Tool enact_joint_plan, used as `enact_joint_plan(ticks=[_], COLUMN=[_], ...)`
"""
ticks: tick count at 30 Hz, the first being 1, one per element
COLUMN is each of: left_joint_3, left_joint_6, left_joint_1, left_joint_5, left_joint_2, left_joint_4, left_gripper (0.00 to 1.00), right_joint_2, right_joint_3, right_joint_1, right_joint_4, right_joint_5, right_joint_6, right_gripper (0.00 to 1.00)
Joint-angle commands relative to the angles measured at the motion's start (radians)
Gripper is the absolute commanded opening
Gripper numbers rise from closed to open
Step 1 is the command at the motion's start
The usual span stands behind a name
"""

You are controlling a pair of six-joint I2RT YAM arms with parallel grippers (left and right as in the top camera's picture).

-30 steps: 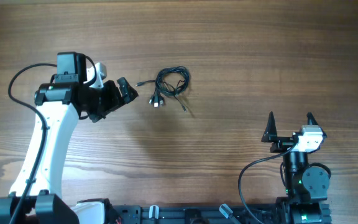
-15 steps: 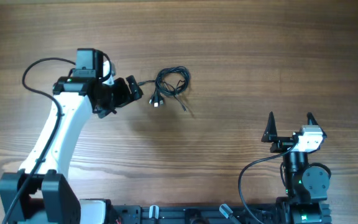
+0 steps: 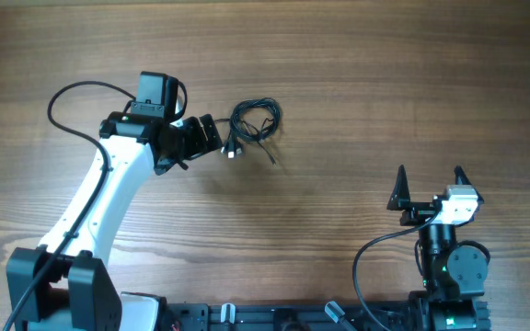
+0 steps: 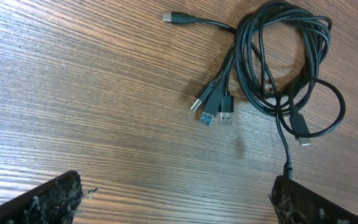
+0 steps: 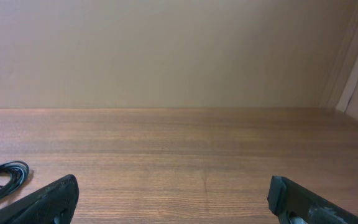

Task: Untangle cables
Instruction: 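Move the left gripper forward over the black cable bundle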

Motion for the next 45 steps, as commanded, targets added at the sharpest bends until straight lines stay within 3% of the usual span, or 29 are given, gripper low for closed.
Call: enact_joint_plan(ticks=[1,41,45], left_joint_3=[0.014,0.014,0.014], left_joint_6=[-0.017,-0.016,-0.016], left_joint_1=[-0.017,-0.017,-0.017], left_joint_5=[-0.031,-0.120,-0.120], left_joint_2=[0.011,0.018,0.047], left_joint_4=[0.008,0.085,0.118], left_gripper=[1.00,1.00,0.89], right_joint_2=[-0.011,-0.011,-0.011], right_joint_3=[-0.001,-0.001,-0.001], right_joint_1=[-0.004,-0.004,-0.004], right_joint_4=[0.004,0.004,0.004], right_joint_5=[0.014,0.014,0.014], right_joint_6=[0.014,0.014,0.014], right_gripper=[1.00,1.00,1.00])
